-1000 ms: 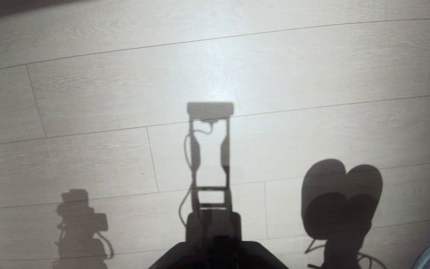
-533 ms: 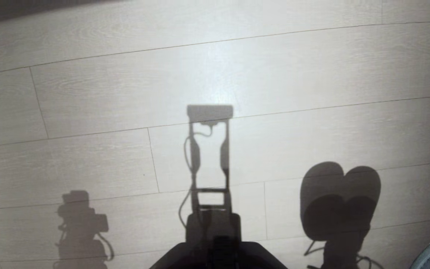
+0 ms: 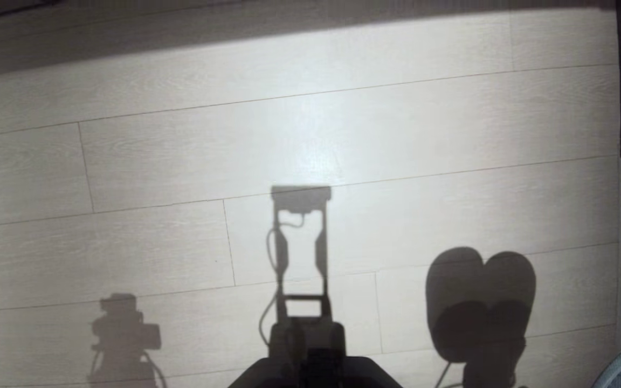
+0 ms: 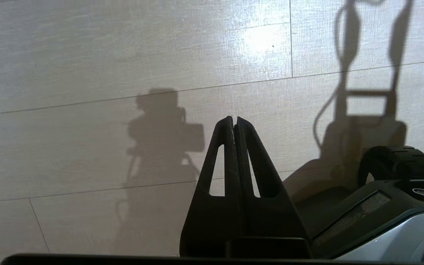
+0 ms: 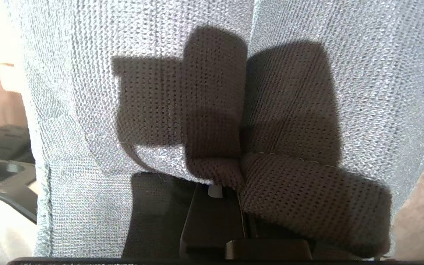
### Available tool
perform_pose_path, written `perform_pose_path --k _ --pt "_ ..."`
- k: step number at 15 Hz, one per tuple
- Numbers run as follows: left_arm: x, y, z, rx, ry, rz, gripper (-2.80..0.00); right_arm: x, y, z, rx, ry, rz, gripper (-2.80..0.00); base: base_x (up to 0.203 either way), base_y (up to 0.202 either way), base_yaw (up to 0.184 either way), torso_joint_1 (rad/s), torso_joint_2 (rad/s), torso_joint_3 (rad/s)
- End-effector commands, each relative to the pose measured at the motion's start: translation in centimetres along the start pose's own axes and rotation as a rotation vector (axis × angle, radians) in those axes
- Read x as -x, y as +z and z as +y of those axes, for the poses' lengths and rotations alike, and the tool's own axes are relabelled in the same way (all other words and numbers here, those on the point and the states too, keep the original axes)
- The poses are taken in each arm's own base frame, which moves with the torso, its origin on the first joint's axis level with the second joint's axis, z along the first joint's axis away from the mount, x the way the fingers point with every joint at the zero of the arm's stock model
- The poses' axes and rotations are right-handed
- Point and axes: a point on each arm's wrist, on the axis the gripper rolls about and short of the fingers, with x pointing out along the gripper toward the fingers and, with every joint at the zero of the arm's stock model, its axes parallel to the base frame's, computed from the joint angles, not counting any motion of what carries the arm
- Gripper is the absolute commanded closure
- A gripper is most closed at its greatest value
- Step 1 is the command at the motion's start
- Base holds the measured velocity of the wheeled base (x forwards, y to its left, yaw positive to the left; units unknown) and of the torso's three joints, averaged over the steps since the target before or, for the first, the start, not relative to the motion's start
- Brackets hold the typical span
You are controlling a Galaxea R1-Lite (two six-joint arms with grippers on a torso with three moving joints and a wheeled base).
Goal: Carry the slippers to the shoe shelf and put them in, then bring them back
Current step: Place the slippers into the shoe cabinet
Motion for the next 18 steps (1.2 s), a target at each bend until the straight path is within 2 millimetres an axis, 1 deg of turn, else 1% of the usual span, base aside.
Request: perform_pose_path --k 1,18 --pt "-0.01 -0.04 0.00 0.000 0.000 0.001 0.00 -0.01 -0.04 0.00 0.000 0.000 0.001 0.00 0.000 0.000 0.000 -0.002 0.00 0.210" --pt "-0.01 -0.04 0.00 0.000 0.000 0.001 0.00 0.00 0.02 -0.01 -0.012 -0.003 -0.001 0.00 0.000 0.000 0.000 0.003 0.00 0.203"
